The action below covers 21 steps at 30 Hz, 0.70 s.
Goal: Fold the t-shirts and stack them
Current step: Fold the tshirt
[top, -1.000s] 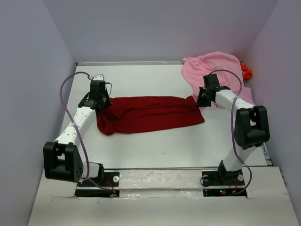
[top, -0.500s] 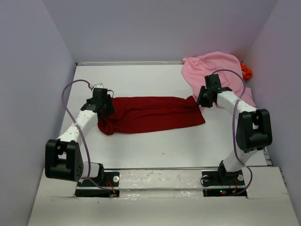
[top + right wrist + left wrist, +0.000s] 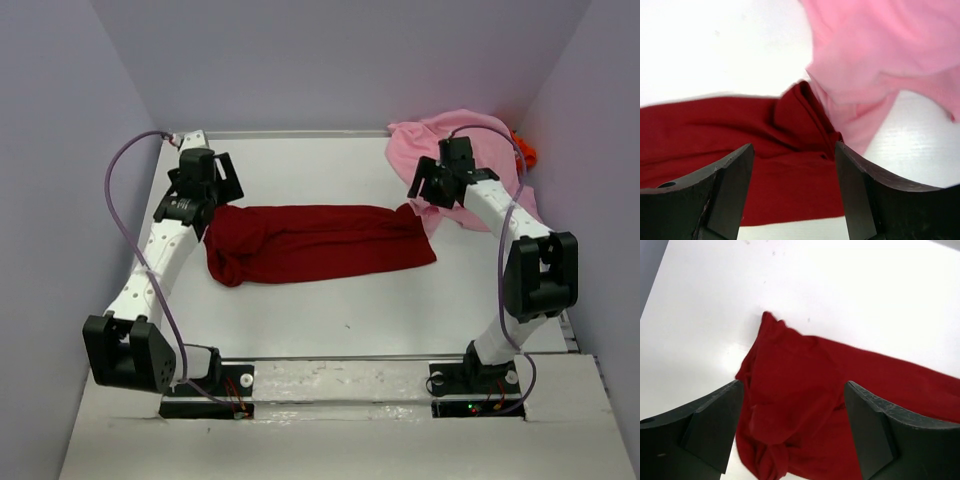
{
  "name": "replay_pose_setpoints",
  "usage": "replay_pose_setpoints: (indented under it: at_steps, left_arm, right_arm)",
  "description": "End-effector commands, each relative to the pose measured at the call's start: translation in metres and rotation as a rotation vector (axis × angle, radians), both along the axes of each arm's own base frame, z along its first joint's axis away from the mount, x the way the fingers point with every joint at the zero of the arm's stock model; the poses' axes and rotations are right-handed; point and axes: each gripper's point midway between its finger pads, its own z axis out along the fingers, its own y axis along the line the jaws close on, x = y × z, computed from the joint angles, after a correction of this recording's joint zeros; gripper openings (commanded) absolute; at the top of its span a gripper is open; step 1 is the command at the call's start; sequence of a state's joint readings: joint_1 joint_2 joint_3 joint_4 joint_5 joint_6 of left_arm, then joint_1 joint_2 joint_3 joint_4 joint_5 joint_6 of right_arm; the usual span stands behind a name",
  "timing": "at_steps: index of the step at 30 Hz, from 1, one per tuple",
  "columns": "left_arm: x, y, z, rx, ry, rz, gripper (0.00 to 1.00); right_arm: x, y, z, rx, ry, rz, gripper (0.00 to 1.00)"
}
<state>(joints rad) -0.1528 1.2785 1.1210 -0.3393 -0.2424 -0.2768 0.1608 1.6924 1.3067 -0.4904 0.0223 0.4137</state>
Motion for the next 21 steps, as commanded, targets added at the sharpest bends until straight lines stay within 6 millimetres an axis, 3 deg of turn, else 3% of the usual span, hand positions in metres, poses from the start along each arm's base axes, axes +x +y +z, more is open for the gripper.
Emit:
replay_pose_setpoints:
  at_steps: [1,4,7,9,11,14,21]
  left_arm:
    - [0.019,-0.033,0.018,-0.059,-0.038,-0.094,0.90]
    - [0.028,-0.055,0.007,-0.053,-0.017,-0.128,0.90]
    - [0.035,-0.077,-0.014,-0.080,0.026,-0.179,0.90]
    - [0.038,-0.086,-0.038,-0.099,0.087,-0.207,0.90]
    - [0.039,-0.091,-0.064,-0.106,0.147,-0.217,0.90]
    - [0.038,-0.102,-0.089,-0.111,0.194,-0.243,0.89]
    - [0.037,-0.102,-0.121,-0.061,0.266,-0.242,0.89]
  right_arm:
    - [0.026,0.020,0.035,0.036,-0.084,0.071,0.71]
    - [0.032,0.032,0.028,0.037,-0.062,0.105,0.70]
    - [0.033,0.047,0.012,0.038,-0.030,0.139,0.70]
    - [0.033,0.053,0.007,0.038,-0.020,0.155,0.70]
    - [0.034,0.058,-0.003,0.035,0.000,0.166,0.70]
    - [0.035,0.060,-0.015,0.044,0.025,0.170,0.70]
    - [0.035,0.057,-0.031,0.023,0.049,0.163,0.69]
